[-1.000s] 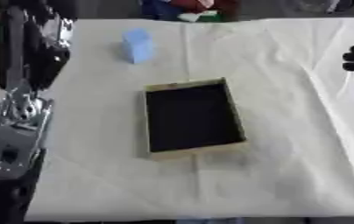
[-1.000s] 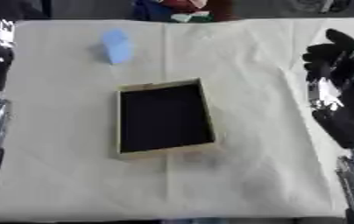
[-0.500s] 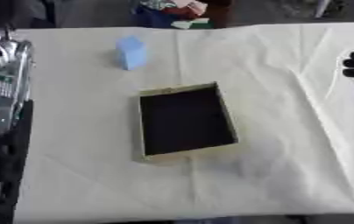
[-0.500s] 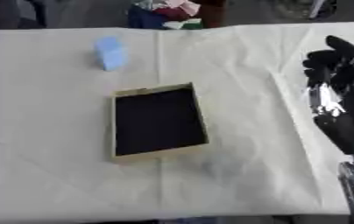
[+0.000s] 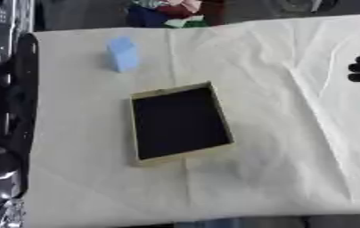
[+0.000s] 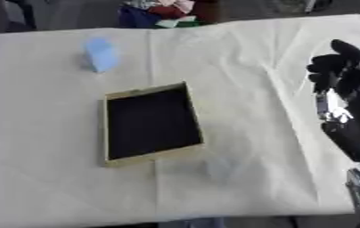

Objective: Pick up objects on the table and place them in the box.

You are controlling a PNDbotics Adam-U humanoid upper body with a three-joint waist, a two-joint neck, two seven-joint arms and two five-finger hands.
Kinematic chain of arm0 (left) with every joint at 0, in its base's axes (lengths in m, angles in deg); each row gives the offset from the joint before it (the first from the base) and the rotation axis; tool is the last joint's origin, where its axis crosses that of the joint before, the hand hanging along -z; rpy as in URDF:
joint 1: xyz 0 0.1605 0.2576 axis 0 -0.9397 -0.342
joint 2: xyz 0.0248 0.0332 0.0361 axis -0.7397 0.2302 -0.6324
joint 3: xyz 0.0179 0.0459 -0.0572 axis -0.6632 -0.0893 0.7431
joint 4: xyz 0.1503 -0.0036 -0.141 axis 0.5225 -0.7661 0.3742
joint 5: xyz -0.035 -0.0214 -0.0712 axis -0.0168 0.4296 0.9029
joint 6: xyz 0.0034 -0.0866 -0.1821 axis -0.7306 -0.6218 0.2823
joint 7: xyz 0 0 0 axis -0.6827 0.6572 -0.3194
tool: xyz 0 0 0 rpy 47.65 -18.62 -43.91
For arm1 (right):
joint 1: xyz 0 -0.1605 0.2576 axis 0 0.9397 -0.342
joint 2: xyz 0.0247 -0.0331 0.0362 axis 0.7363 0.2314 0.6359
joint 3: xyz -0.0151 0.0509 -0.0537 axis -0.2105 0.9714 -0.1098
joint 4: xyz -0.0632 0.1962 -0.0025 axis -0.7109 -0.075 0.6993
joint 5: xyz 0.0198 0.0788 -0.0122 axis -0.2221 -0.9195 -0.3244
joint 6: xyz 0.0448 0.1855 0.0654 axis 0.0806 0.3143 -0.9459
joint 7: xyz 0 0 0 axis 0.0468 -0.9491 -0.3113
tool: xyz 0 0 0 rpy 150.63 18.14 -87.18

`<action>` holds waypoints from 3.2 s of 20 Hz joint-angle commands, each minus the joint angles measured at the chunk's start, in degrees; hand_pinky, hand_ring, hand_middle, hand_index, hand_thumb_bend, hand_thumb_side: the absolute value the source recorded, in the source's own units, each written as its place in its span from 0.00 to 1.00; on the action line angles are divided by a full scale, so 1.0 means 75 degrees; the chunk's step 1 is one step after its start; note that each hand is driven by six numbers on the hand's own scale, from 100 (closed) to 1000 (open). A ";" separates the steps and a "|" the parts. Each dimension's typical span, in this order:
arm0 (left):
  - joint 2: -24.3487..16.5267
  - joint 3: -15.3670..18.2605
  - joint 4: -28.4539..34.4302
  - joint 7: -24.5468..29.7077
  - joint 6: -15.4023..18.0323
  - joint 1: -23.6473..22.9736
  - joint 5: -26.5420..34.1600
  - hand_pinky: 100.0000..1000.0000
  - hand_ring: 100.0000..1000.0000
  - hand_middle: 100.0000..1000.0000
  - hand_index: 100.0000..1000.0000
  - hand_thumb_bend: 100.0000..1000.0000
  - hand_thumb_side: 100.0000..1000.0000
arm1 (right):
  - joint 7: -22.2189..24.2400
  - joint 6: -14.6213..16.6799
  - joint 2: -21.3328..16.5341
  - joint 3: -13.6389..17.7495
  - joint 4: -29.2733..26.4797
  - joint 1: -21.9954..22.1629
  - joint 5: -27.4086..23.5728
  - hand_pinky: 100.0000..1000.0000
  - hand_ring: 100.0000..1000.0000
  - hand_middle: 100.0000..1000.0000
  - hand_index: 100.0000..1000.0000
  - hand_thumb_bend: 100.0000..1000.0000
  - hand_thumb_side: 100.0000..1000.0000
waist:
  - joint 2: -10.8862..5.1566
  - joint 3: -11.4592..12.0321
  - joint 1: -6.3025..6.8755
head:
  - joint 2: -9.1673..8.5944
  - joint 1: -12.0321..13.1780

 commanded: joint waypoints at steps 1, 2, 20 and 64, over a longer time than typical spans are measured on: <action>-0.0060 0.0085 -0.0500 0.0003 -0.0359 -0.0055 0.0132 0.66 0.71 0.71 0.82 0.36 0.66 | 0.0048 0.0035 -0.0160 0.0003 -0.0160 -0.0080 -0.0052 0.68 0.70 0.65 0.88 0.00 0.43 | -0.0089 -0.0068 -0.0004 | 0.0036 0.0023; -0.0091 0.0062 -0.0687 0.0098 -0.0474 -0.0103 0.0050 0.67 0.71 0.72 0.83 0.37 0.67 | 0.0050 0.0036 -0.0159 0.0003 -0.0160 -0.0073 -0.0053 0.68 0.70 0.65 0.88 0.00 0.43 | -0.0087 -0.0097 -0.0006 | 0.0036 0.0015; -0.0729 -0.0593 -0.4166 0.2220 -0.2614 0.1012 -0.2059 0.73 0.77 0.78 0.87 0.40 0.67 | 0.0107 0.0038 -0.0177 -0.0030 -0.0160 -0.0093 -0.0061 0.68 0.70 0.65 0.88 0.00 0.44 | -0.0073 -0.0231 0.0060 | 0.0036 0.0003; -0.1094 -0.0897 -0.8374 0.4213 -0.0149 0.2305 -0.7298 0.81 0.80 0.81 0.94 0.80 0.48 | 0.0179 0.0029 -0.0142 -0.0049 -0.0160 -0.0122 -0.0082 0.68 0.70 0.65 0.88 0.00 0.44 | -0.0010 -0.0354 0.0088 | 0.0036 0.0024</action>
